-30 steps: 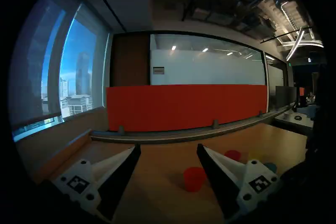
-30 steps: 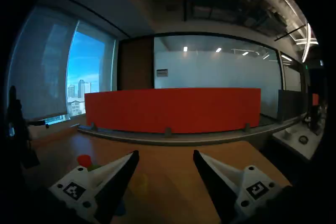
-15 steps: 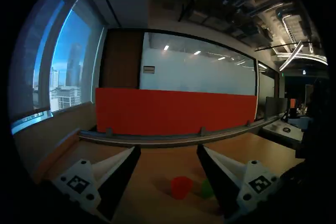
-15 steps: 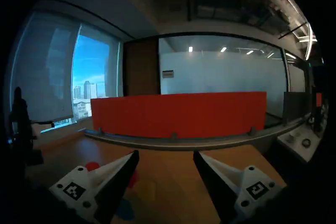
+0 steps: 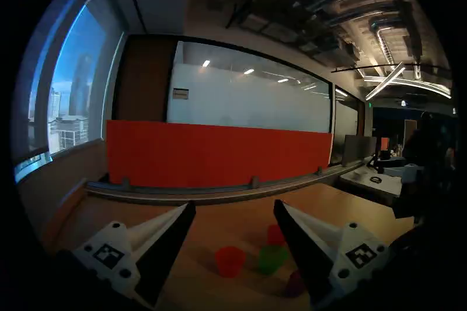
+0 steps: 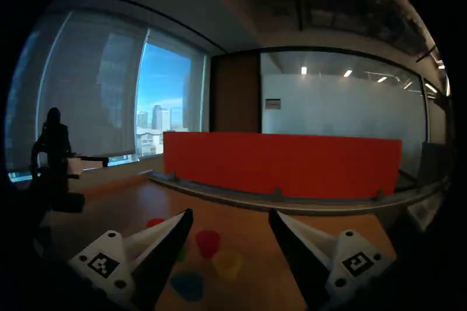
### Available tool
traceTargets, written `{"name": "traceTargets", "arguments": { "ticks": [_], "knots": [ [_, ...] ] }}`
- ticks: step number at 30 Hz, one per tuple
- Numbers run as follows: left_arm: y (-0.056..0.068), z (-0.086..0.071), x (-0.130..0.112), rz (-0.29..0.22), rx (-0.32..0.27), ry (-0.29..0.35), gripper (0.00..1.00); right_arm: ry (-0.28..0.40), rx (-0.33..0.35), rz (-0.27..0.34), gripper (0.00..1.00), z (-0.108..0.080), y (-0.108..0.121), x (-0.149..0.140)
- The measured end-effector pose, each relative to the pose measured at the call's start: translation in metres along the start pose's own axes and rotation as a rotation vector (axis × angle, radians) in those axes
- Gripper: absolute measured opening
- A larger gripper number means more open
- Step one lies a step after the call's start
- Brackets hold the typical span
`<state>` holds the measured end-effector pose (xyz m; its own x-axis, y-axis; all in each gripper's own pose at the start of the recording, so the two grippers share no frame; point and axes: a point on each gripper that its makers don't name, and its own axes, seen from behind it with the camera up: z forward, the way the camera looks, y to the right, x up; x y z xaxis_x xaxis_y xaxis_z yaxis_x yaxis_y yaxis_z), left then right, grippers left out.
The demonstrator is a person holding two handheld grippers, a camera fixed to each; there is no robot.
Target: Pour water
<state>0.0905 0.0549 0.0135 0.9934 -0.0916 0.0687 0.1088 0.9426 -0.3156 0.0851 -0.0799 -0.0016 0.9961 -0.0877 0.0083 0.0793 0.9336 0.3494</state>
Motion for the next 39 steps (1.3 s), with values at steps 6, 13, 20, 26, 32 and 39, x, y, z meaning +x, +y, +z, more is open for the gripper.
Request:
{"name": "traceTargets", "arguments": {
  "ticks": [6,13,20,26,32,39],
  "knots": [
    [0.026,0.003,0.001,0.008,-0.118,-0.009,0.99,0.009,0.122,0.006,1.0,0.003,-0.029,0.009],
    [0.043,0.01,-0.002,0.011,-0.203,-0.021,0.99,-0.003,0.211,0.007,1.0,0.005,-0.047,0.008],
    [0.049,0.018,-0.004,0.03,-0.256,-0.052,1.0,-0.049,0.241,0.004,1.0,0.005,-0.05,0.001],
    [0.046,0.027,-0.008,0.057,-0.273,-0.082,1.0,-0.106,0.269,-0.009,1.0,0.005,-0.053,-0.01],
    [0.046,0.032,-0.016,0.091,-0.302,-0.117,0.99,-0.172,0.308,-0.045,1.0,0.003,-0.06,-0.023],
    [0.046,0.036,-0.027,0.128,-0.324,-0.146,1.0,-0.221,0.33,-0.061,1.0,0.006,-0.063,-0.033]
  ]
}}
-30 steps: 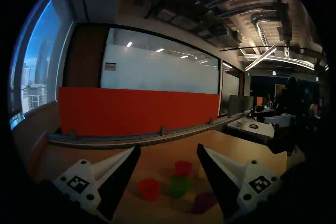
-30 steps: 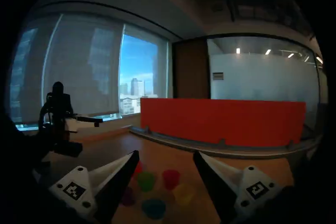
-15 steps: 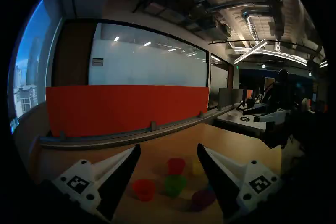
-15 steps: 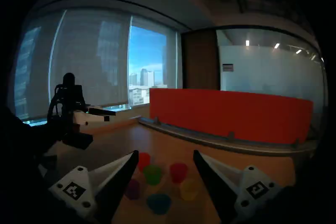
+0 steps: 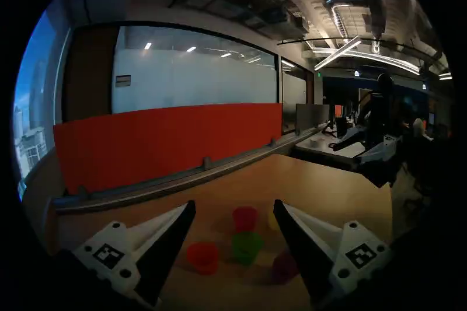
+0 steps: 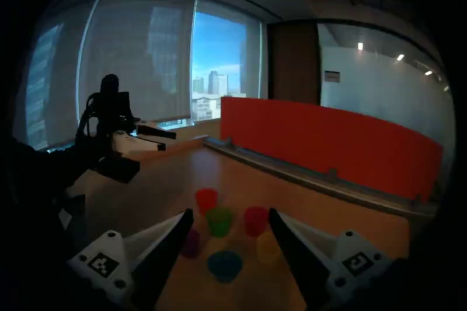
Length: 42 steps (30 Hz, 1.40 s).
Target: Pour water
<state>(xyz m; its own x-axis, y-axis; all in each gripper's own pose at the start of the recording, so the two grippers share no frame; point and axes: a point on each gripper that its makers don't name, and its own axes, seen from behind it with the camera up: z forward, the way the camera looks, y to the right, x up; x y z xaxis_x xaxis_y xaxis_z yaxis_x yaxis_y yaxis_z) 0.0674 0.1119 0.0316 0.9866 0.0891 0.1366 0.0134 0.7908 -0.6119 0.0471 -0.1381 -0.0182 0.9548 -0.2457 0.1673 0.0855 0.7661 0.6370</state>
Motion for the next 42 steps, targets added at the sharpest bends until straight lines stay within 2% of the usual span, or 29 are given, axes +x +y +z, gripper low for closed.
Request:
{"name": "traceTargets", "arguments": {
  "ticks": [8,14,26,33,42],
  "knots": [
    [-0.004,0.011,-0.016,0.008,-0.014,-0.035,1.0,-0.024,0.011,0.003,1.0,0.008,0.0,-0.012],
    [-0.005,0.025,-0.032,0.007,-0.031,-0.065,1.0,-0.059,0.021,0.007,1.0,0.014,0.001,-0.029],
    [-0.006,0.054,-0.07,0.022,-0.05,-0.146,1.0,-0.125,0.028,-0.024,1.0,0.029,0.002,-0.069],
    [0.0,0.069,-0.09,0.023,-0.073,-0.181,1.0,-0.157,0.035,-0.018,1.0,0.038,0.0,-0.095],
    [0.008,0.084,-0.114,0.057,-0.095,-0.23,1.0,-0.203,0.046,-0.024,1.0,0.047,-0.004,-0.123]
  ]
}}
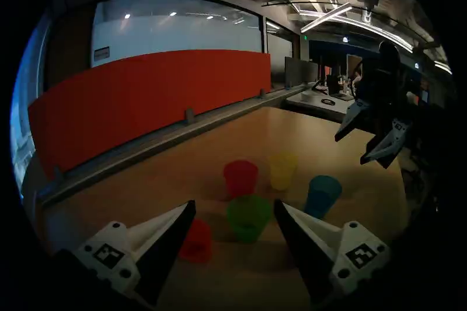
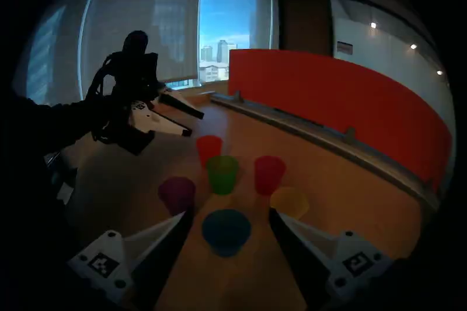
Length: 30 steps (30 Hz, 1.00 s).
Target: Pour water
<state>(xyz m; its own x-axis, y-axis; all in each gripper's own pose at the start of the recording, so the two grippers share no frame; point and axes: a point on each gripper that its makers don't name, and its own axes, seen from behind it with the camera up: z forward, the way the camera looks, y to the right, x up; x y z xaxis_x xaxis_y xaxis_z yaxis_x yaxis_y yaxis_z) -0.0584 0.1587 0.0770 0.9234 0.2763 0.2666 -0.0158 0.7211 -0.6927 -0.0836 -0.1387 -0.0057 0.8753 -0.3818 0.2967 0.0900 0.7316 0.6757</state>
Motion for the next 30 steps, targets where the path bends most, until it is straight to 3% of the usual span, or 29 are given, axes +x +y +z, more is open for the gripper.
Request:
{"name": "traceTargets", "arguments": {
  "ticks": [30],
  "knots": [
    [0.018,0.037,-0.038,0.057,-0.042,-0.116,1.0,-0.069,0.019,-0.013,1.0,0.037,-0.006,-0.043]
  ]
}}
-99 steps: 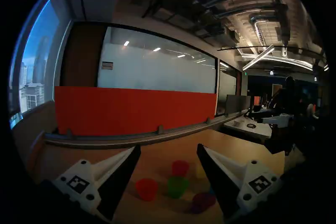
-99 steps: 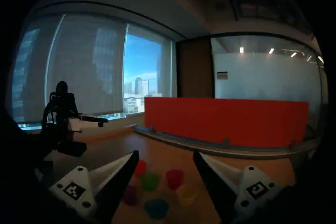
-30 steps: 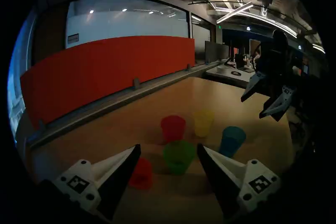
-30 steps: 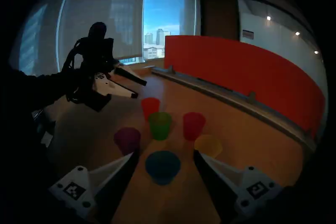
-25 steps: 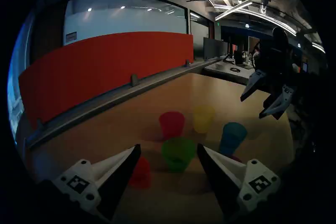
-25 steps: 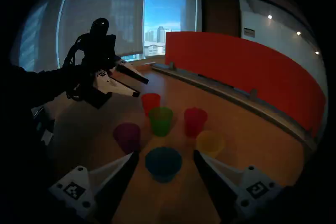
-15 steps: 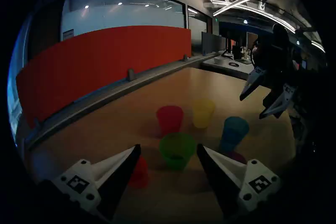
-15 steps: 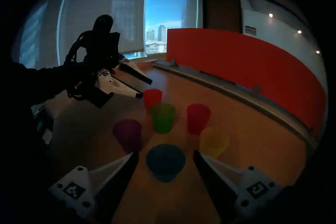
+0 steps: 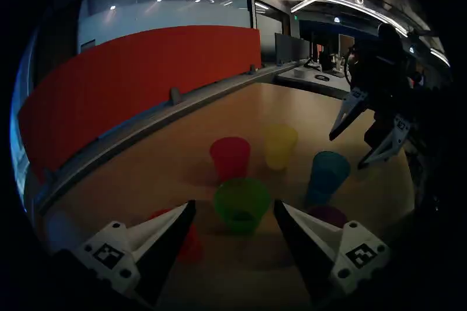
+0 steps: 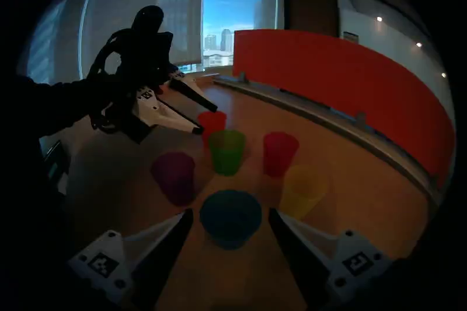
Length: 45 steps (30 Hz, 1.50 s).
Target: Pour water
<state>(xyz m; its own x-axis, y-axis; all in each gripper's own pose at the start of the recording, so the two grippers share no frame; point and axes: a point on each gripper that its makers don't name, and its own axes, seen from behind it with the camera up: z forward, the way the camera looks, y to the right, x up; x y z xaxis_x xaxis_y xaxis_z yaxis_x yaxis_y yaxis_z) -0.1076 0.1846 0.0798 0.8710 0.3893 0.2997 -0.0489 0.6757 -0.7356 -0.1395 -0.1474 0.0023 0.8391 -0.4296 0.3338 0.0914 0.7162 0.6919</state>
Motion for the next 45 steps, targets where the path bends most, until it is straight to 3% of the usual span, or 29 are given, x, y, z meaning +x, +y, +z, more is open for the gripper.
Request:
{"name": "traceTargets", "arguments": {
  "ticks": [23,45],
  "knots": [
    [0.006,0.023,-0.014,0.023,-0.013,-0.082,1.0,-0.022,0.005,-0.009,1.0,0.013,-0.002,-0.012],
    [0.003,0.046,-0.024,0.049,-0.001,-0.146,1.0,-0.028,0.003,-0.011,1.0,0.016,0.0,-0.016]
  ]
}}
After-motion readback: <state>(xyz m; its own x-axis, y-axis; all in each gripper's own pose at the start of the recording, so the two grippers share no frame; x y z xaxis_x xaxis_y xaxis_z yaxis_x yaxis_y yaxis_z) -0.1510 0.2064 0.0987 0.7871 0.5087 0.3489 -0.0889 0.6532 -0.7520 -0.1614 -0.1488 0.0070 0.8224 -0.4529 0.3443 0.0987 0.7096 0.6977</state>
